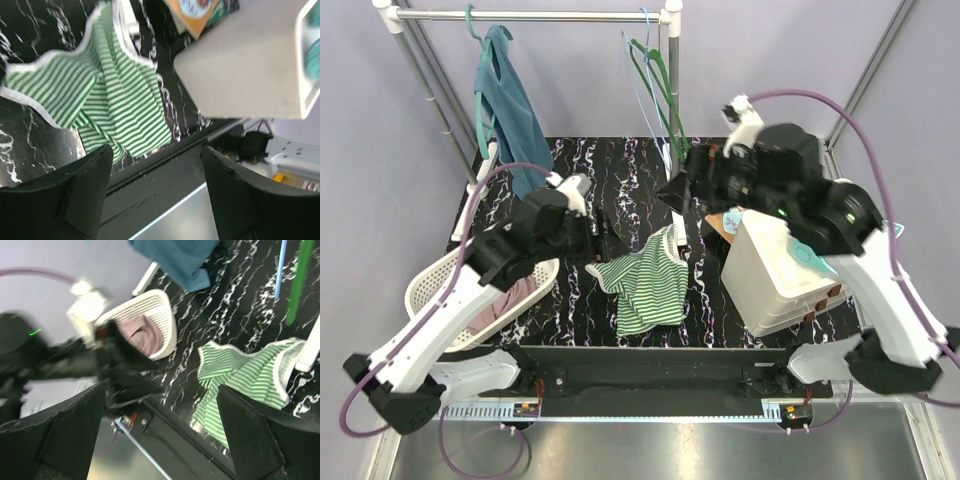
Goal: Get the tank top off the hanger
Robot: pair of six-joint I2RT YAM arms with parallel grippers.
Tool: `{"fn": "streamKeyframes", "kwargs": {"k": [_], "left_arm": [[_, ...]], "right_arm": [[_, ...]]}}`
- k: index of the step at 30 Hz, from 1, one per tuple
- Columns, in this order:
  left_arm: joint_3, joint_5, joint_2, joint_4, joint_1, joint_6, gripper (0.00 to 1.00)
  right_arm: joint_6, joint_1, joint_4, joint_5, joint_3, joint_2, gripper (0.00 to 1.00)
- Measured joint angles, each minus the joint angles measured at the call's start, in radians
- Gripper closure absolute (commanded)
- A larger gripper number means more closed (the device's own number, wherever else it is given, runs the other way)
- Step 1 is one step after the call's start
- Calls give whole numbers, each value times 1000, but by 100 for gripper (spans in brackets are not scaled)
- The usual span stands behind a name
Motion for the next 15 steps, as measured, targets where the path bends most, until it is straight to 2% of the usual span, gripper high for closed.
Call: {"fn": "streamKeyframes", "kwargs": {"k": [3, 7, 15], "left_arm": [[-10, -3, 70, 1, -59, 7, 23], [-13, -5, 243, 8, -131, 66, 21], [-75, -24, 560, 97, -134, 142, 20]], "right_arm": [[6, 0, 26, -45, -111, -140, 0], [28, 0, 33, -61, -249, -313, 0], [90, 0, 24, -39, -383, -547, 0]]}}
